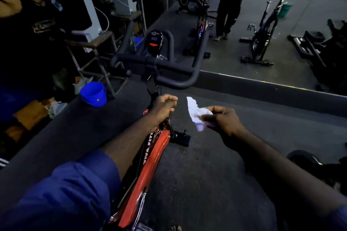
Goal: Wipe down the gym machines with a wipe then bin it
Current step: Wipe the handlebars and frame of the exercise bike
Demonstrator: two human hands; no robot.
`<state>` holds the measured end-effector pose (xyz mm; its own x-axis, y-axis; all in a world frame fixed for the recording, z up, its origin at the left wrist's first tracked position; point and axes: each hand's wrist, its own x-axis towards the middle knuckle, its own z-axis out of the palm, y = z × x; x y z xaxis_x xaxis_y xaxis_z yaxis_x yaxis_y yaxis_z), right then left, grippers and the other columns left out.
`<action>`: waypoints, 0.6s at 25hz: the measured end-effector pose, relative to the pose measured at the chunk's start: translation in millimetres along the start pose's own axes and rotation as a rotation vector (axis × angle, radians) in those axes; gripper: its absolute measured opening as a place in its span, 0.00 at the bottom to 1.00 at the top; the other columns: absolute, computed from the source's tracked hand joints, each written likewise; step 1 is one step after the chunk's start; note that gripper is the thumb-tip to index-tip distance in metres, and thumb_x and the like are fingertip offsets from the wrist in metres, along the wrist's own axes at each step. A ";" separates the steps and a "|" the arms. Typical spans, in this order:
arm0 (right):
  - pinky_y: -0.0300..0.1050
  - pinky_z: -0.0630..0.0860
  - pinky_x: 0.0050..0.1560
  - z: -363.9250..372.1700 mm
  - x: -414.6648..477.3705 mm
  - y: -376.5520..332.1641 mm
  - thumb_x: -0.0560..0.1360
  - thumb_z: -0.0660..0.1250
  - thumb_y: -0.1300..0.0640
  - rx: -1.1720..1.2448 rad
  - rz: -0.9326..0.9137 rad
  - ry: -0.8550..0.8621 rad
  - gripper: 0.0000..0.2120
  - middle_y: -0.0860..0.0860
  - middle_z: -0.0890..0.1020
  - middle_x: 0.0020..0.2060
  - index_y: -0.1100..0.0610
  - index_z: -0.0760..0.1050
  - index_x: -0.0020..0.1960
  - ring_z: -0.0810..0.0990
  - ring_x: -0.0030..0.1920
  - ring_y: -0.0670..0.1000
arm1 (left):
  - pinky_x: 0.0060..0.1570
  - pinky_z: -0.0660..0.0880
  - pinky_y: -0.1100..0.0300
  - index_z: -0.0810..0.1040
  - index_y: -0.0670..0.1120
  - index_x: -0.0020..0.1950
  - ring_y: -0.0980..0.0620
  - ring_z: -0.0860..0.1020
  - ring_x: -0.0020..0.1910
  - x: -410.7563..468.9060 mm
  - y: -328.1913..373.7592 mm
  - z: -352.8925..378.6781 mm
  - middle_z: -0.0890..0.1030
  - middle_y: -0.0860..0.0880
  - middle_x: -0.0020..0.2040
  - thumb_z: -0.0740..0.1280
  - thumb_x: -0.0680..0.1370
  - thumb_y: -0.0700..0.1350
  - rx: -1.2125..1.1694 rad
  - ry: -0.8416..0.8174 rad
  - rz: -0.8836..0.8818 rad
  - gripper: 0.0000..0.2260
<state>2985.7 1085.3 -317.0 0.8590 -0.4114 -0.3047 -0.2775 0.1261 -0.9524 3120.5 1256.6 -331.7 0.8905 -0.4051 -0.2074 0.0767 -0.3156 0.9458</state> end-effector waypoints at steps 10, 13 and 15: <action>0.23 0.71 0.47 19.1 179.8 -96.3 0.71 0.64 0.57 -0.710 -0.790 -0.270 0.17 0.48 0.88 0.44 0.54 0.89 0.52 0.84 0.43 0.36 | 0.35 0.67 0.61 0.75 0.47 0.62 0.56 0.72 0.37 68.6 36.7 -7.2 0.76 0.48 0.44 0.62 0.84 0.38 -0.137 0.448 -0.151 0.09; 0.43 0.80 0.56 39.7 209.5 -87.6 0.73 0.61 0.51 -0.903 -0.884 -0.571 0.19 0.53 0.88 0.52 0.49 0.86 0.57 0.87 0.53 0.49 | 0.35 0.67 0.60 0.72 0.47 0.65 0.55 0.71 0.37 69.3 36.3 -4.7 0.75 0.49 0.43 0.60 0.84 0.38 -0.193 0.553 -0.201 0.10; 0.51 0.80 0.55 51.2 210.6 -79.6 0.76 0.67 0.58 -1.124 -0.954 -0.698 0.20 0.58 0.86 0.57 0.50 0.82 0.66 0.86 0.55 0.60 | 0.36 0.68 0.59 0.71 0.46 0.68 0.54 0.72 0.39 66.7 28.5 -7.6 0.75 0.48 0.48 0.61 0.85 0.39 -0.216 0.612 -0.221 0.12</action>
<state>3210.7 1034.8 -305.7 0.8236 0.5548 0.1181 0.5511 -0.7334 -0.3979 3185.5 1227.1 -316.7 0.9319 0.2274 -0.2825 0.3168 -0.1314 0.9394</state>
